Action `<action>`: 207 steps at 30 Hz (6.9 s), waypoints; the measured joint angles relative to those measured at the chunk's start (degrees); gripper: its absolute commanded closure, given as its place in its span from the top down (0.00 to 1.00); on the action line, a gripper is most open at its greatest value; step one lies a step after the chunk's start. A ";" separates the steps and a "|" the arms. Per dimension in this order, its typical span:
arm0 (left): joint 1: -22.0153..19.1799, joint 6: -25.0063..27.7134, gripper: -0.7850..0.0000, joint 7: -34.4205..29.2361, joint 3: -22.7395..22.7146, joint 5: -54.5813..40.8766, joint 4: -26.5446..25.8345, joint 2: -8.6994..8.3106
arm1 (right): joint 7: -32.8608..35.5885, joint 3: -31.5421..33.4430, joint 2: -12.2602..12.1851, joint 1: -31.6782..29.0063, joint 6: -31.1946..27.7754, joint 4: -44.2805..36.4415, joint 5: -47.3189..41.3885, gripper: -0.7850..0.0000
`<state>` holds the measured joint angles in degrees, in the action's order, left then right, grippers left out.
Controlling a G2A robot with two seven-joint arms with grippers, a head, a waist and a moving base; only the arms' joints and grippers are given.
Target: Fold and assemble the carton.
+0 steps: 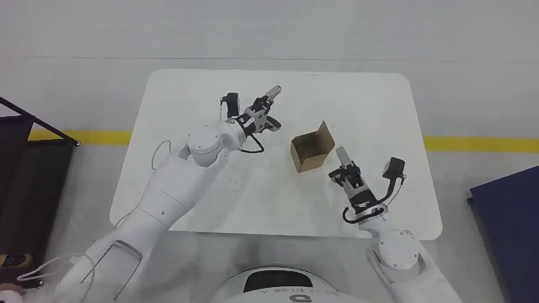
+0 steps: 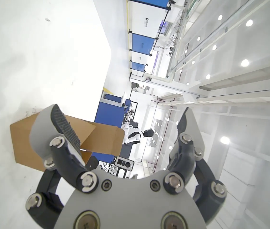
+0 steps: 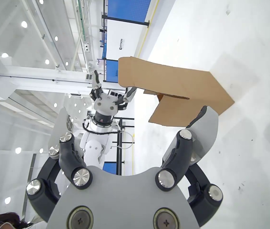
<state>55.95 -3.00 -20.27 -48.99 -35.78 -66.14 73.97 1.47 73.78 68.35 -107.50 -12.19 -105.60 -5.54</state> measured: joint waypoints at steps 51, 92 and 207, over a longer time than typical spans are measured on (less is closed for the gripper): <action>12.63 -0.73 1.00 -11.68 -9.71 -1.16 -5.22 0.24 | 6.56 2.94 0.53 4.19 -4.05 1.22 -7.32 1.00; 25.91 -11.81 1.00 -30.35 -22.45 26.01 -26.29 -7.36 | 7.99 0.60 1.91 7.42 0.31 8.92 -5.12 1.00; 4.94 -11.22 1.00 -35.54 -5.75 42.10 -16.32 -5.56 | 21.66 0.59 1.89 13.11 8.09 11.70 0.87 1.00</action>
<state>60.89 -14.22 -55.82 -54.74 6.32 -82.46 68.41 23.14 74.37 70.24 -94.39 -4.11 -93.90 -4.67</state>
